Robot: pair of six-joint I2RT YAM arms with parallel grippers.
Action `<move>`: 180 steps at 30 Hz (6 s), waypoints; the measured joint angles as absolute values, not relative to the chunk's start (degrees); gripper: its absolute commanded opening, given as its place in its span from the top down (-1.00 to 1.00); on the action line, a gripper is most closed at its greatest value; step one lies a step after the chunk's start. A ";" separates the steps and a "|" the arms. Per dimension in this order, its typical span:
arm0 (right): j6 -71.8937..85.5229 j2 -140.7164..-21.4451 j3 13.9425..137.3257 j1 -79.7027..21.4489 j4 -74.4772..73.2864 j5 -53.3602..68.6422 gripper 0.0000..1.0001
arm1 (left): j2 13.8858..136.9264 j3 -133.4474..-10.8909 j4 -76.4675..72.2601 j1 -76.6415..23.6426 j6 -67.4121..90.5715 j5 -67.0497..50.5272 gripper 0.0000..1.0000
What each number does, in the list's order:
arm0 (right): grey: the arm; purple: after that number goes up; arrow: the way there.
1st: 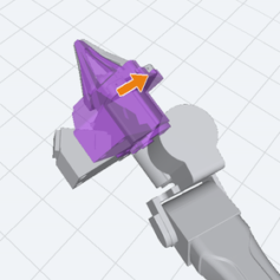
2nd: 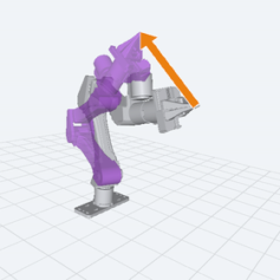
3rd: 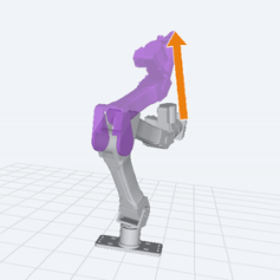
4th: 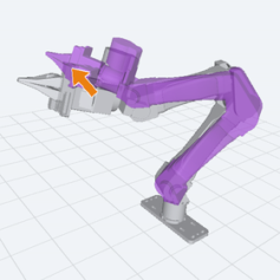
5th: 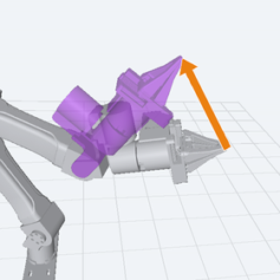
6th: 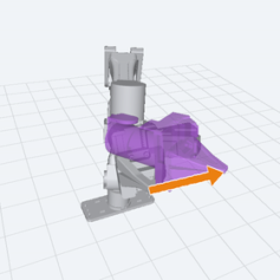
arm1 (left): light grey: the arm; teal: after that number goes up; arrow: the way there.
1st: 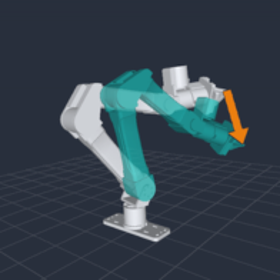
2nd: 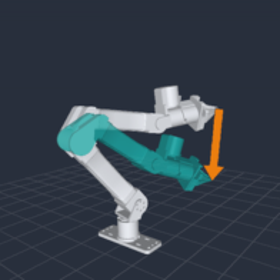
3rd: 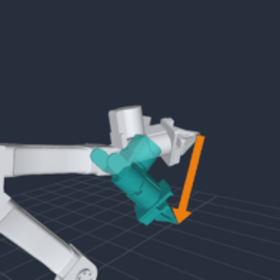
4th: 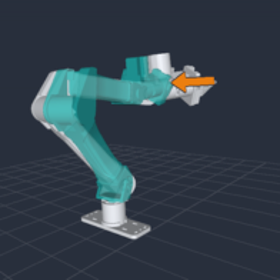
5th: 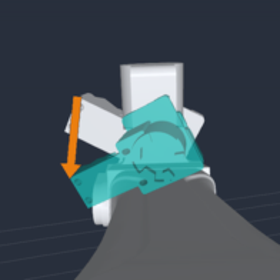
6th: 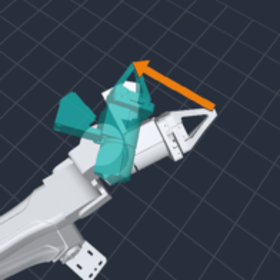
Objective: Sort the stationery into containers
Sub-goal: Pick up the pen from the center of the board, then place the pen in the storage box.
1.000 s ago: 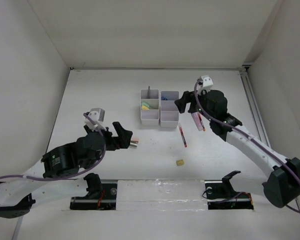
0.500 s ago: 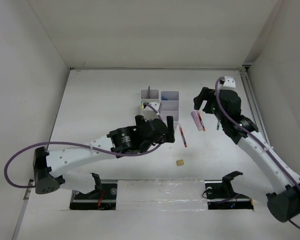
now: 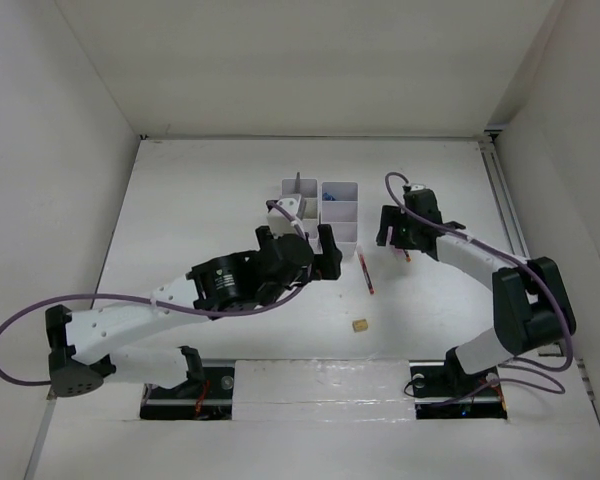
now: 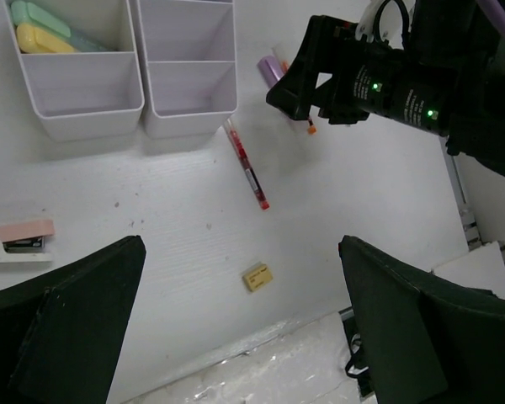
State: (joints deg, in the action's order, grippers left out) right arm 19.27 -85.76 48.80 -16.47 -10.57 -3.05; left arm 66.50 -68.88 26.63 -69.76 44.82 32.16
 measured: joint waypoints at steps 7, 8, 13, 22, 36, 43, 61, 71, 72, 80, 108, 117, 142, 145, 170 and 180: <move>18.85 -90.15 49.39 -16.47 -9.61 -1.04 -0.60 | 61.89 -65.23 28.32 -68.55 44.60 31.99 -1.00; 18.90 -90.65 49.84 -16.47 -9.63 -1.13 -0.60 | 61.36 -65.14 28.62 -68.31 44.60 32.01 -1.00; 19.03 -92.09 51.57 -16.47 -9.91 -1.19 -0.58 | 58.89 -65.12 29.06 -68.03 44.31 32.08 -1.00; 19.05 -93.45 53.87 -16.47 -12.73 -1.72 -0.51 | 58.24 -65.12 29.45 -68.03 43.75 32.36 -1.00; 17.93 -95.44 58.11 -15.81 -16.60 -2.79 -0.44 | 58.22 -64.99 29.41 -68.03 42.22 32.29 -1.00; 17.21 -97.17 58.43 -15.81 -19.16 -2.76 -0.44 | 57.71 -64.45 29.41 -68.03 42.09 31.92 -1.00; 14.48 -101.14 62.54 -15.84 -26.00 -4.14 0.84 | 56.77 -64.45 29.54 -68.03 40.97 32.34 -1.00; 14.96 -96.84 60.29 -17.23 -24.51 -2.94 1.00 | 56.47 -64.38 29.04 -68.01 41.76 34.54 -1.00; 15.22 -94.17 59.09 -17.69 -24.34 -2.59 1.00 | 56.58 -64.12 28.21 -68.01 41.80 34.50 -1.00; 17.50 -71.40 54.35 -22.72 -20.21 2.26 1.00 | 66.50 -63.48 15.33 -67.77 38.89 32.10 -1.00; 21.23 -42.52 43.42 -36.47 -11.70 20.62 1.00 | 75.77 -67.66 1.89 -67.00 33.28 29.56 -0.03; 22.17 -40.75 40.64 -36.45 -8.08 22.81 -0.97 | 77.80 -69.30 -1.28 -68.14 32.27 28.53 1.00; 25.54 -35.90 36.64 -37.34 -12.03 6.46 -1.00 | 81.12 -59.40 -18.46 -47.11 34.89 60.07 1.00; 25.54 -34.96 35.94 -37.58 -12.56 6.92 -1.00 | 82.50 -58.08 -23.77 -46.13 34.59 61.01 1.00; 25.45 -29.58 33.58 -37.98 -13.50 13.93 -1.00 | 100.12 -55.99 -41.74 -45.25 32.84 59.24 1.00; 24.75 -28.14 33.58 -38.59 -13.93 15.38 -1.00 | 103.22 -57.25 -42.30 -45.25 34.24 59.22 0.50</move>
State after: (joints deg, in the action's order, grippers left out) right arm 24.75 -28.14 33.58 -38.59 -13.93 15.38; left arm 103.22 -57.25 -42.30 -45.25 34.24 59.22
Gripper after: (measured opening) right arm 0.999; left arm 0.200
